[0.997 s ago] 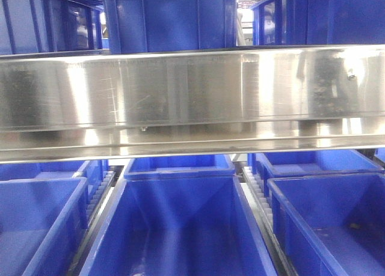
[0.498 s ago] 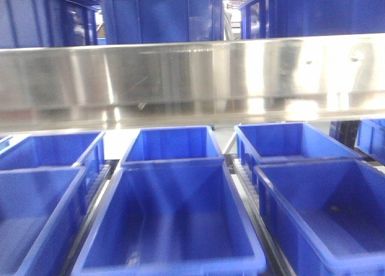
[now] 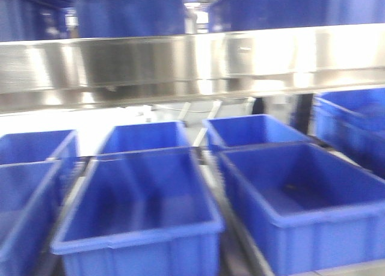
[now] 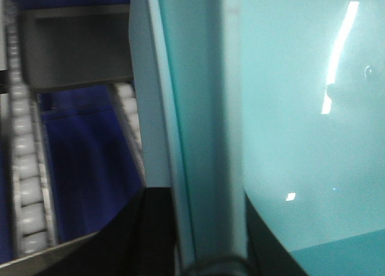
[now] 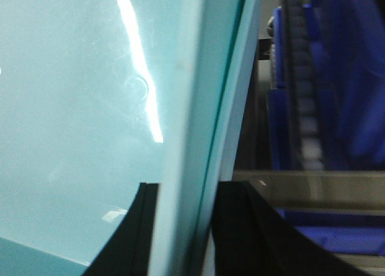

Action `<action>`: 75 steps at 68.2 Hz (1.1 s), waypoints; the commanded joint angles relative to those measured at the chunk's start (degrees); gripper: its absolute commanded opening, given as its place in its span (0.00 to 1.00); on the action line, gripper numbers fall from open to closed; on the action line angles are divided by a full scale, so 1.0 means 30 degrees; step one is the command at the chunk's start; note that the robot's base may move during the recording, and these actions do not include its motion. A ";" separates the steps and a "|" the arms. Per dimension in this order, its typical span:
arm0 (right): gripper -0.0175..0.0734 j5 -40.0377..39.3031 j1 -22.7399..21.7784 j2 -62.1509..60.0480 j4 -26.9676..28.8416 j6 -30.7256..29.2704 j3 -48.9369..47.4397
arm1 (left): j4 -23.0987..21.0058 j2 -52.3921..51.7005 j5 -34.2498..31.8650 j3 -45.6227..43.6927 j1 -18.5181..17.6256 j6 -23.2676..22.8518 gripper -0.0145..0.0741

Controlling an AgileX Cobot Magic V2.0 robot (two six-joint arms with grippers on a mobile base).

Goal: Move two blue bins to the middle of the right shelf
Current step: 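Hold the teal bin with both grippers while driving away from the rack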

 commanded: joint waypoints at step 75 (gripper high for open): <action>0.02 -0.0878 -0.0114 -0.0314 -0.0265 -0.0015 -0.0235 | -0.1082 -0.0435 -0.2262 -0.0377 0.0090 -0.0034 0.04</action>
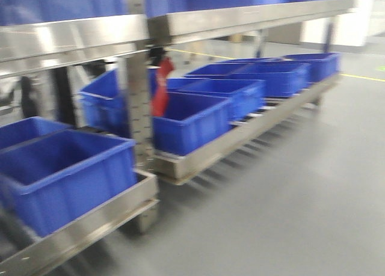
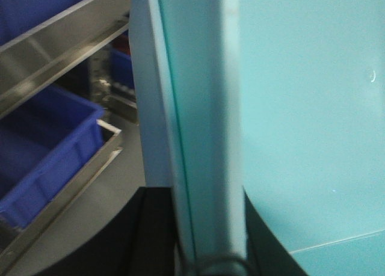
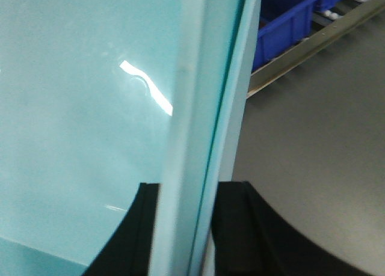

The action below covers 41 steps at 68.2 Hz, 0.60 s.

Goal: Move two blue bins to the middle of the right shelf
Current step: 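Hold the teal bin with both grippers while driving away from the rack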

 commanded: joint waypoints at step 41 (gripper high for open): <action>0.02 -0.0920 -0.0114 -0.0314 -0.0265 -0.0015 -0.0235 | -0.1115 -0.0435 -0.2516 -0.0377 0.0090 -0.0071 0.04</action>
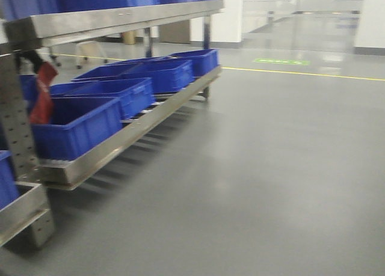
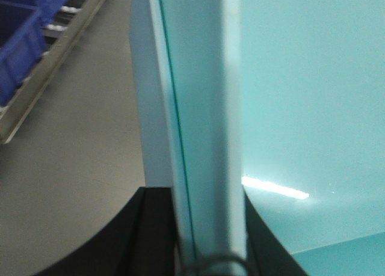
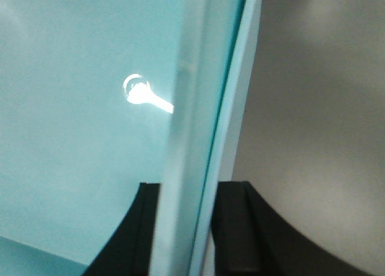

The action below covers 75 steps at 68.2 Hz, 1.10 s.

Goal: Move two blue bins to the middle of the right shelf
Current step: 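Hold the teal bin with both grippers while driving away from the rack, then hold the teal bin with both grippers while driving across the open floor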

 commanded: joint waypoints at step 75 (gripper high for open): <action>0.02 -0.0920 -0.0114 -0.0301 -0.0265 -0.0015 -0.0235 | -0.1078 -0.0435 -0.2303 -0.0377 0.0090 -0.0208 0.04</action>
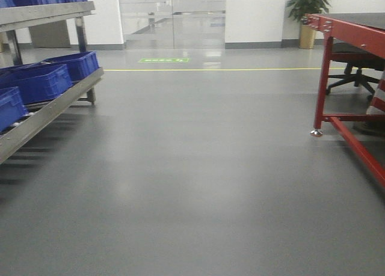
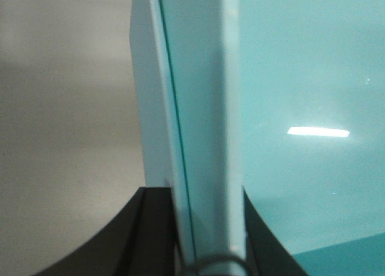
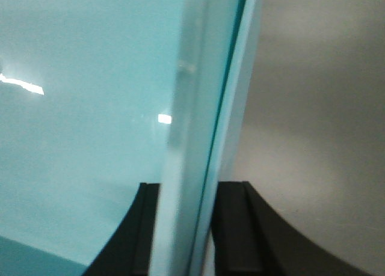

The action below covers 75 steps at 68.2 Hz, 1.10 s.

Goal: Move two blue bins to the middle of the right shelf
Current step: 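Hold the teal bin with both grippers while driving across the open floor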

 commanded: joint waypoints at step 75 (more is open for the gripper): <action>0.02 -0.0920 -0.0114 -0.0270 -0.0265 -0.0029 -0.0235 | -0.1078 -0.0435 -0.2266 -0.0377 0.0090 -0.0208 0.04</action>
